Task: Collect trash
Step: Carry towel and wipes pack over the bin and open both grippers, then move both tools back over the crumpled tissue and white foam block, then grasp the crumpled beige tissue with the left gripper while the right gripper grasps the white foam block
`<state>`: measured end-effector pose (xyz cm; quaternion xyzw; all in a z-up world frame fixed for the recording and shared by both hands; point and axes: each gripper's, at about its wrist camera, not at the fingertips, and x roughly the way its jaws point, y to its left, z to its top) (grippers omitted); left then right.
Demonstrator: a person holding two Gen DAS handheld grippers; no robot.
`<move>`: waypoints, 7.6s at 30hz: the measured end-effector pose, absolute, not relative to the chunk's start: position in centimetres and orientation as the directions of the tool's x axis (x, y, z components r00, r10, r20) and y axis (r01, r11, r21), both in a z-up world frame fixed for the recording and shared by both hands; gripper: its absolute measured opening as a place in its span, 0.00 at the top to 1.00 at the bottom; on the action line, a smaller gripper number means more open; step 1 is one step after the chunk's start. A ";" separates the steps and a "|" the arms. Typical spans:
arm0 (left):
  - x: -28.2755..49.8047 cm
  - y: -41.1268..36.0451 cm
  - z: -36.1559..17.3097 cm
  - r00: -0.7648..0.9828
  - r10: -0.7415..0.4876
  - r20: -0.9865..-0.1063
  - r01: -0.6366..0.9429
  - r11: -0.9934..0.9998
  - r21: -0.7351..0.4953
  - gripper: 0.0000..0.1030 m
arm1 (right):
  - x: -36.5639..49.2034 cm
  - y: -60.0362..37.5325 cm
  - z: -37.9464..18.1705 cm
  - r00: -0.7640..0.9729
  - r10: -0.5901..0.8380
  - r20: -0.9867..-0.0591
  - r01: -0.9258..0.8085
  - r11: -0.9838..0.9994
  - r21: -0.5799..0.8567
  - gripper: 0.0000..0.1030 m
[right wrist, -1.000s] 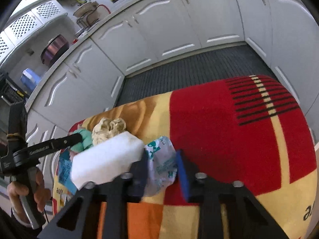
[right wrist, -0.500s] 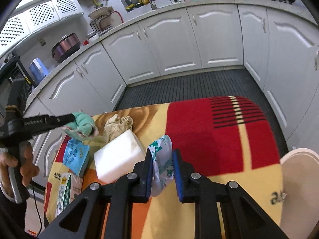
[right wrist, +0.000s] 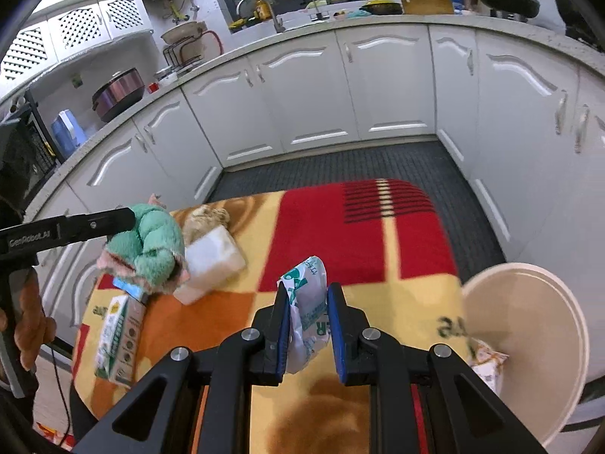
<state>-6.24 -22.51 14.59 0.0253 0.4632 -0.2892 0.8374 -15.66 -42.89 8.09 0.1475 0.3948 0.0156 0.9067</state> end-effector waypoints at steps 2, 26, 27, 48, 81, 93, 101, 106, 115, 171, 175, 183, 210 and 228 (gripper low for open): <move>-7.2 -23.7 14.4 0.398 -0.462 -0.793 0.526 0.823 -0.215 0.85 | -16.5 -43.8 7.9 0.685 0.130 -0.717 0.106 0.956 0.275 0.83; -15.0 -40.5 10.8 0.274 -0.515 -0.812 0.720 0.670 -0.182 0.85 | -26.9 -56.8 4.3 0.609 -0.069 -0.790 0.363 0.910 0.201 0.83; -15.1 -41.3 10.5 0.266 -0.517 -0.814 0.723 0.665 -0.187 0.85 | -27.2 -57.5 3.9 0.601 -0.077 -0.795 0.376 0.906 0.196 0.83; -15.3 -45.3 6.8 0.146 -0.552 -0.821 0.713 0.634 -0.300 0.65 | -29.0 -62.3 0.2 0.517 -0.115 -0.848 0.517 0.832 0.202 0.63; -13.9 -40.9 7.9 0.202 -0.551 -0.810 0.664 0.685 -0.300 0.62 | -27.7 -59.4 2.5 0.557 -0.107 -0.824 0.470 0.858 0.207 0.57; -11.2 -35.0 8.9 0.267 -0.521 -0.811 0.592 0.753 -0.288 0.62 | -24.7 -55.0 3.9 0.585 -0.050 -0.810 0.374 0.902 0.214 0.57; -7.7 -28.6 10.5 0.341 -0.467 -0.816 0.525 0.815 -0.246 0.62 | -21.5 -50.6 4.8 0.606 0.017 -0.795 0.282 0.930 0.235 0.48; -4.0 -23.3 10.9 0.367 -0.429 -0.825 0.435 0.863 -0.256 0.62 | -19.0 -47.1 5.1 0.604 0.065 -0.795 0.206 0.950 0.235 0.47; 2.2 -18.6 8.9 0.357 -0.366 -0.859 0.310 0.914 -0.261 0.62 | -15.3 -41.9 5.0 0.595 0.136 -0.792 0.096 0.967 0.238 0.47; 7.6 -20.0 5.6 0.285 -0.384 -0.878 0.250 0.914 -0.319 0.51 | -5.7 -35.1 2.6 0.502 0.274 -0.820 0.023 0.944 0.330 0.56; 7.5 -20.0 5.0 0.255 -0.387 -0.886 0.249 0.912 -0.327 0.87 | -5.9 -35.5 2.5 0.503 0.293 -0.813 0.029 0.934 0.355 0.56; 5.6 -15.3 9.7 0.362 -0.378 -0.852 0.282 0.916 -0.286 0.90 | -3.4 -34.4 2.7 0.480 0.321 -0.816 -0.025 0.935 0.353 0.55; 2.0 -12.2 16.3 0.411 -0.475 -0.778 0.358 0.869 -0.341 0.90 | -2.5 -29.4 5.6 0.497 0.281 -0.821 -0.314 0.940 0.132 0.20; 1.0 -13.3 14.5 0.385 -0.450 -0.806 0.348 0.879 -0.325 0.90 | -3.1 -35.6 4.8 0.540 0.305 -0.784 -0.174 0.952 0.250 0.67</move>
